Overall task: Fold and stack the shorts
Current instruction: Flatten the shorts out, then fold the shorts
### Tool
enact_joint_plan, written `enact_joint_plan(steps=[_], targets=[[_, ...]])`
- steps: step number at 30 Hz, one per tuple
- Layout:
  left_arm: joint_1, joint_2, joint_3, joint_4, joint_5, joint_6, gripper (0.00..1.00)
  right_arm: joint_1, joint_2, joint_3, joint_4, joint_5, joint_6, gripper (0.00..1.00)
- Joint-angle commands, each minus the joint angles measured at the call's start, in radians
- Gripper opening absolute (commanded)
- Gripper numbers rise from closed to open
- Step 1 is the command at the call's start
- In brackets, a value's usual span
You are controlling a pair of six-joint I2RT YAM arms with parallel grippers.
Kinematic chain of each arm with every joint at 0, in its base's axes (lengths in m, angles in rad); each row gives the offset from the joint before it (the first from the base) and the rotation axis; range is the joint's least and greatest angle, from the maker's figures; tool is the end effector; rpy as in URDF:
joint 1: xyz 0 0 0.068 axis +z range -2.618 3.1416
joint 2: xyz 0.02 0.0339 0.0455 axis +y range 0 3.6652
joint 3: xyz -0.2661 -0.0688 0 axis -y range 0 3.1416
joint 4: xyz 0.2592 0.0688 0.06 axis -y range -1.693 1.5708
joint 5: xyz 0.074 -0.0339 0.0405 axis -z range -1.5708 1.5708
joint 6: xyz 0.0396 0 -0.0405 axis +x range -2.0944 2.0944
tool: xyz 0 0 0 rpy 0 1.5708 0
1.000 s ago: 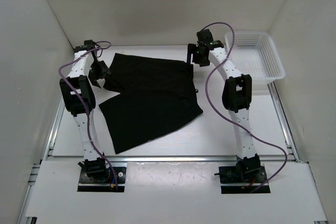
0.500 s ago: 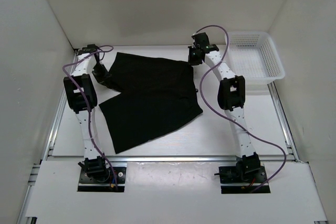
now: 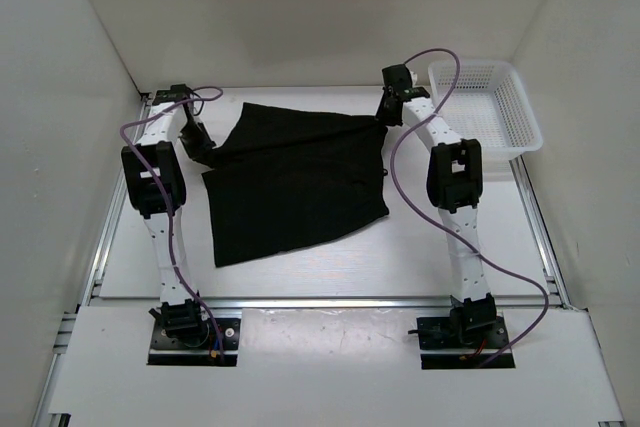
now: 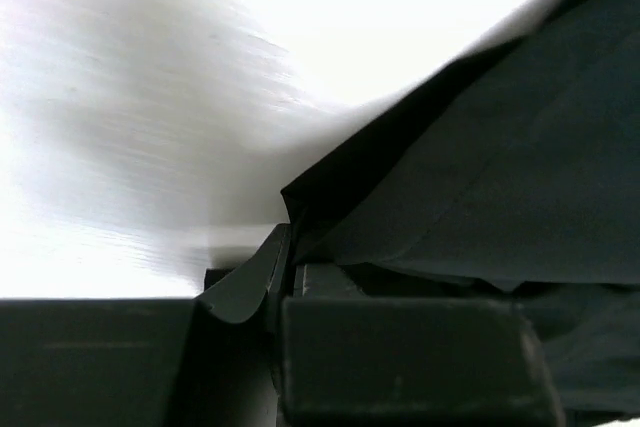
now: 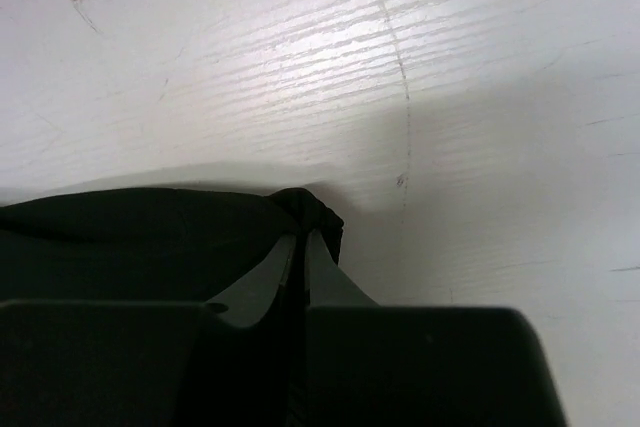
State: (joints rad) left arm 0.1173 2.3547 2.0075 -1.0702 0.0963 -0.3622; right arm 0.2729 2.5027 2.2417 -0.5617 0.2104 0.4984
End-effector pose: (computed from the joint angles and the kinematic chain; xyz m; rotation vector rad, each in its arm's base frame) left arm 0.4864 0.0535 0.1581 -0.7007 2.9133 -0.1714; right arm 0.5571 0.1473 0.1806 0.3644 2.3451 0.1181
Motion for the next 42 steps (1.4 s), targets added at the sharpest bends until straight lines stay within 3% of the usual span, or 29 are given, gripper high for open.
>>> enact_joint_plan(steps=[1, 3, 4, 6, 7, 9, 11, 16, 19, 21, 23, 26, 30, 34, 42], targets=[[0.004, -0.092, 0.019, 0.01, 0.017, 0.032, 0.1, -0.017, -0.023, 0.073, 0.031, 0.055, 0.019, 0.0], [0.004, -0.048, 0.054, 0.01, 0.07, 0.032, 0.1, -0.017, 0.025, 0.171, -0.015, 0.014, -0.003, 0.02], [0.004, -0.028, 0.112, -0.009, 0.086, 0.032, 0.14, -0.017, 0.025, 0.192, -0.032, -0.02, -0.003, 0.27], [0.004, 0.029, 0.183, -0.087, 0.097, 0.032, 0.33, -0.017, 0.007, 0.17, -0.041, -0.043, -0.012, 0.56], [0.004, 0.029, 0.221, -0.099, 0.097, 0.032, 0.49, -0.017, -0.01, 0.15, -0.041, -0.052, -0.012, 0.75], [0.004, -0.009, 0.221, -0.099, 0.057, 0.022, 0.66, -0.017, -0.075, 0.11, -0.027, -0.066, -0.012, 0.81], [0.015, -0.064, 0.182, -0.088, 0.027, -0.009, 0.8, -0.017, -0.132, 0.05, -0.014, -0.066, -0.012, 0.82], [0.047, -0.305, 0.047, -0.062, -0.072, -0.072, 0.84, 0.002, -0.365, -0.112, 0.009, -0.077, 0.008, 0.81], [0.047, -0.469, -0.152, -0.037, -0.081, -0.116, 0.76, 0.031, -0.516, -0.295, 0.019, -0.057, 0.008, 0.78], [0.022, -0.564, -0.373, -0.01, -0.069, -0.164, 0.75, 0.055, -0.643, -0.423, 0.04, -0.048, 0.028, 0.76], [-0.025, -0.704, -0.537, 0.039, -0.034, -0.199, 0.72, 0.055, -0.773, -0.647, 0.062, -0.063, 0.064, 0.73], [-0.088, -0.854, -0.893, 0.061, -0.021, -0.267, 0.72, 0.055, -0.927, -0.923, 0.097, -0.129, 0.084, 0.71], [-0.12, -1.009, -1.131, 0.079, -0.009, -0.386, 0.73, 0.055, -1.087, -1.181, 0.097, -0.224, 0.095, 0.71], [-0.143, -1.114, -1.243, 0.091, -0.009, -0.475, 0.74, 0.046, -1.208, -1.315, 0.106, -0.311, 0.118, 0.71], [-0.177, -1.036, -1.28, 0.154, 0.0, -0.494, 0.74, -0.015, -1.249, -1.401, 0.117, -0.437, 0.198, 0.71]])
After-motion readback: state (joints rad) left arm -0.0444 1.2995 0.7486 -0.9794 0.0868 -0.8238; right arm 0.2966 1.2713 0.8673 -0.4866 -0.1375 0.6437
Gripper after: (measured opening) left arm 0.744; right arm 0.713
